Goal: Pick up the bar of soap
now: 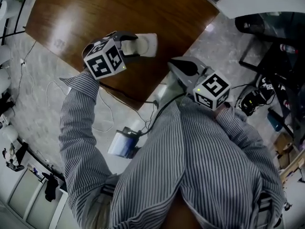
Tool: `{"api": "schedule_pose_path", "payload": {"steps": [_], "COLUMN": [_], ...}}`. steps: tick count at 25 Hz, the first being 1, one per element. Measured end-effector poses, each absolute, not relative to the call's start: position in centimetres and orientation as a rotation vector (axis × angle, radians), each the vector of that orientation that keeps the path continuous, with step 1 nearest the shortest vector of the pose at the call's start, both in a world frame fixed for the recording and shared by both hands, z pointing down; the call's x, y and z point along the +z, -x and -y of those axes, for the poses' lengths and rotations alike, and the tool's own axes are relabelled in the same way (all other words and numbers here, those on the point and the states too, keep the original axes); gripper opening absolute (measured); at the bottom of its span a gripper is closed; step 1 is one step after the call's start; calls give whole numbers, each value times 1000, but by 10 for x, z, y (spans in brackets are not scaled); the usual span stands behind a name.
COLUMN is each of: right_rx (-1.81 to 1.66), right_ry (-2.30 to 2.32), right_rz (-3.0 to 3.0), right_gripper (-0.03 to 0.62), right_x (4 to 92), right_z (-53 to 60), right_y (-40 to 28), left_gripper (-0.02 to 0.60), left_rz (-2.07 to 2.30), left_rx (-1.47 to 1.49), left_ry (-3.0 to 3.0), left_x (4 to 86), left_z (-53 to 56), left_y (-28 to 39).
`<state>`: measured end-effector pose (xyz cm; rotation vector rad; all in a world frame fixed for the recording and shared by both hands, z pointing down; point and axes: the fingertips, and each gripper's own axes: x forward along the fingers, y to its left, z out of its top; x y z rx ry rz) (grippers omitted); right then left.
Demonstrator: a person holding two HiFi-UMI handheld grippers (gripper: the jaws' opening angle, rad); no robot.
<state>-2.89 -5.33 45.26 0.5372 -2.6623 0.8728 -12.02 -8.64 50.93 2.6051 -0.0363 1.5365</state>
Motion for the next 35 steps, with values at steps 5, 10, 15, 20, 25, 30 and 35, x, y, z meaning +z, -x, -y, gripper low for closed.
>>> {"api": "schedule_pose_path", "payload": {"steps": [5, 10, 15, 20, 25, 30, 35], "right_rx": [807, 695, 617, 558, 514, 482, 496], "right_ry": [-483, -411, -360, -267, -190, -132, -181], "right_rz": [2702, 2748, 2754, 2770, 2788, 2790, 2787], "right_gripper": [2, 2, 2, 2, 2, 2, 2], "right_x": [438, 416, 413, 396, 384, 380, 381], "right_z": [55, 68, 76, 75, 65, 54, 54], "right_y": [28, 38, 46, 60, 79, 98, 105], "left_gripper": [261, 262, 261, 262, 262, 261, 261], "left_rz": [251, 583, 905, 1137, 1386, 1614, 1741], "left_rx": [1334, 1105, 736, 469, 123, -81, -245], "left_ry": [-2620, -2600, -2532, -2466, -2386, -2294, -2167], "left_x": [483, 449, 418, 389, 363, 345, 341], "left_z": [79, 79, 72, 53, 46, 38, 26], "left_y": [107, 114, 120, 125, 129, 140, 148]}}
